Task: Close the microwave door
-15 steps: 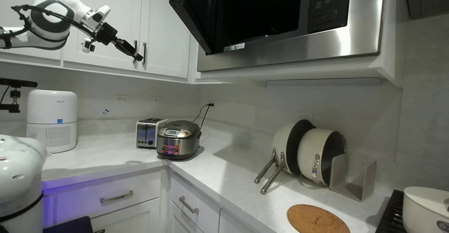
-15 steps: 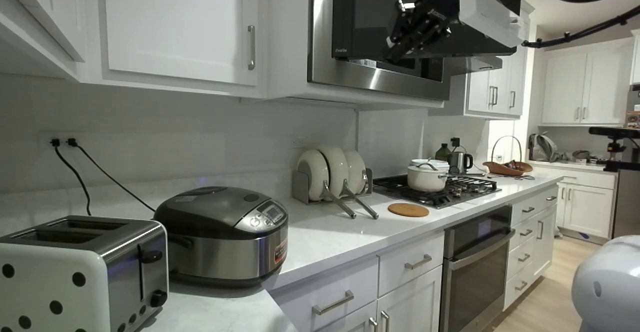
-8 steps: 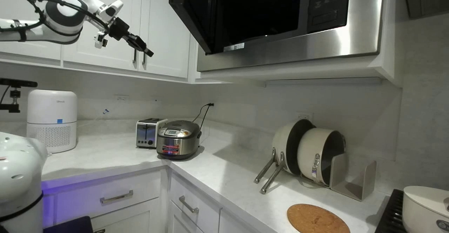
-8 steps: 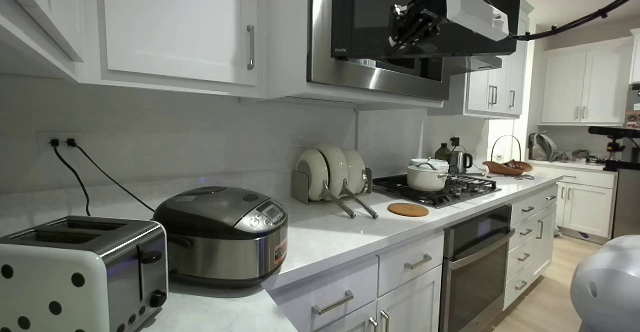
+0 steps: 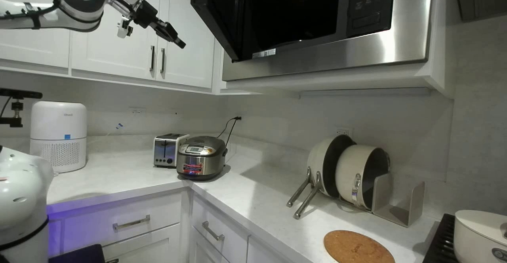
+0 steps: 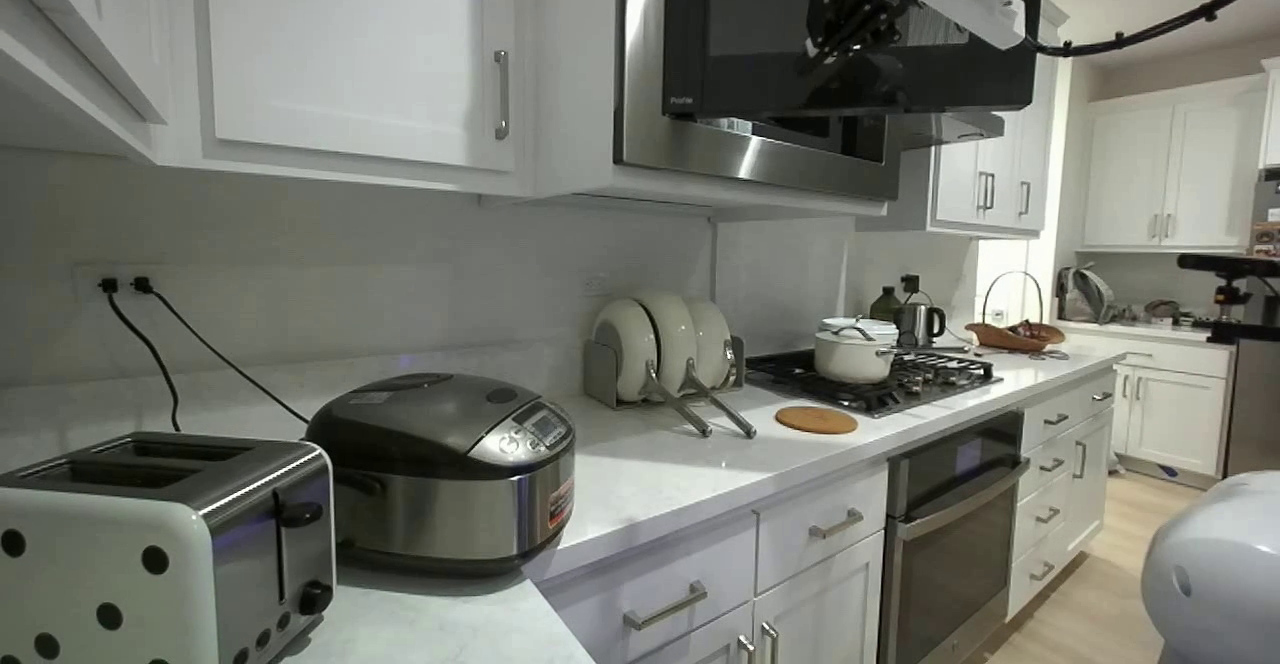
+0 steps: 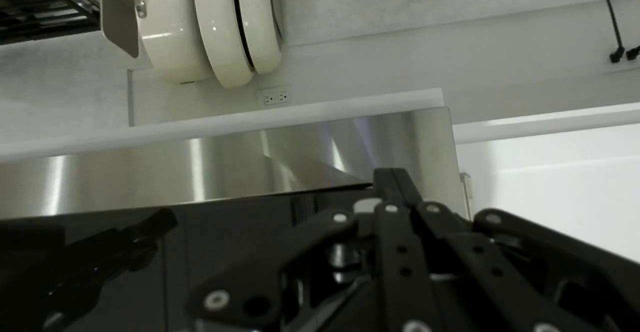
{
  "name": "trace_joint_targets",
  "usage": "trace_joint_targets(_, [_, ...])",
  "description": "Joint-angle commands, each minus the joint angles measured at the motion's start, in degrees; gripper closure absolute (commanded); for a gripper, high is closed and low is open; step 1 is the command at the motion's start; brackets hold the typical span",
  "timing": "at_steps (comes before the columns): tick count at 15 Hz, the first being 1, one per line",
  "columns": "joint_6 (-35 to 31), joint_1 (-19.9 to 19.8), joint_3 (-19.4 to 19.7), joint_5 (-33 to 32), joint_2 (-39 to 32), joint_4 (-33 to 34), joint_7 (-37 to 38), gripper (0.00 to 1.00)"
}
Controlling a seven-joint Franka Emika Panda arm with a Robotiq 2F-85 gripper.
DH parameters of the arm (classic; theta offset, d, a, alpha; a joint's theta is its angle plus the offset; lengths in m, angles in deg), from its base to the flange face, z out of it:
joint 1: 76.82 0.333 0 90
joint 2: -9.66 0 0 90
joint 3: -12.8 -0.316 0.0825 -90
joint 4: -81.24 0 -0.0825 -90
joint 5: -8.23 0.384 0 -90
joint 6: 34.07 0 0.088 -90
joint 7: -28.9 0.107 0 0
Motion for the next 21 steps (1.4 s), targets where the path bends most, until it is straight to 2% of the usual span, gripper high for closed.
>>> trace_joint_targets(1, [0.3, -0.4, 1.0, -0.5, -2.0, 4.4, -1.0, 1.00])
trace_joint_targets(7, [-2.1, -2.9, 1.0, -2.2, -0.6, 7.1, 0.2, 1.00])
trace_joint_targets(13, [-7.4, -7.2, 0.7, -3.7, -0.1, 6.9, 2.1, 1.00])
trace_joint_targets(21, [-7.1, -13.2, 0.4, -6.9, -3.8, 6.0, 4.0, 1.00])
